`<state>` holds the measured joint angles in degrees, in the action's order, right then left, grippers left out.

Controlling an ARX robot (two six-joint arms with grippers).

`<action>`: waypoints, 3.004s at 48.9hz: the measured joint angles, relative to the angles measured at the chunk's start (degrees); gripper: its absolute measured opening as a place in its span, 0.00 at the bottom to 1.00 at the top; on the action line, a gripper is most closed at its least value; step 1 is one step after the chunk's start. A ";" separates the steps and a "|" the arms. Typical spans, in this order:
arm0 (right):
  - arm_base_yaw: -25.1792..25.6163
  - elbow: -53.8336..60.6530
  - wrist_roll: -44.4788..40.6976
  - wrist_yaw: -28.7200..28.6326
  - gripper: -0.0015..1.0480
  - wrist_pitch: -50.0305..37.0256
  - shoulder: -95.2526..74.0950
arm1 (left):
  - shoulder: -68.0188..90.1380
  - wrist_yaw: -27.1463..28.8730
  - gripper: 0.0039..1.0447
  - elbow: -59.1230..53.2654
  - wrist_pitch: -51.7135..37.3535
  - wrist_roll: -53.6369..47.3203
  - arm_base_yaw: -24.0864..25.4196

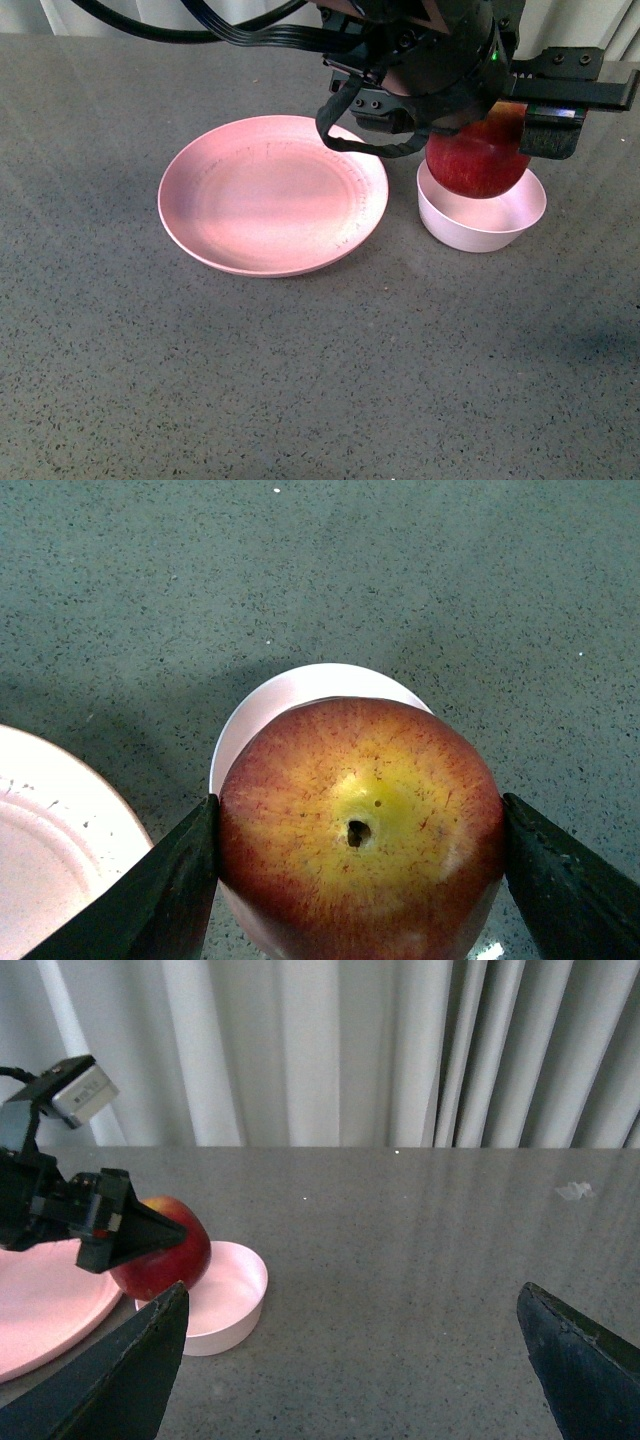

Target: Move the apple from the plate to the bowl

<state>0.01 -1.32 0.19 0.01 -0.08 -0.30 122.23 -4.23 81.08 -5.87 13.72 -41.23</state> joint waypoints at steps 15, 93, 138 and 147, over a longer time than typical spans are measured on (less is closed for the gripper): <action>0.00 0.00 0.00 0.00 0.91 0.00 0.02 | 4.37 0.22 0.68 4.76 0.66 0.85 -0.92; 0.00 0.00 0.00 -0.09 0.91 0.00 0.00 | -52.48 12.83 0.01 -68.39 -50.18 -13.16 31.58; 0.00 0.00 0.00 0.00 0.91 0.00 0.02 | -88.04 4.22 0.01 -80.21 -27.47 -13.27 40.98; 0.00 0.00 0.00 -0.02 0.91 0.00 0.02 | -95.10 4.22 0.01 -80.24 -20.98 -13.25 40.98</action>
<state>0.01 -1.32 0.19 -0.01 -0.08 -0.27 27.14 -0.01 0.84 -26.85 0.47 -0.25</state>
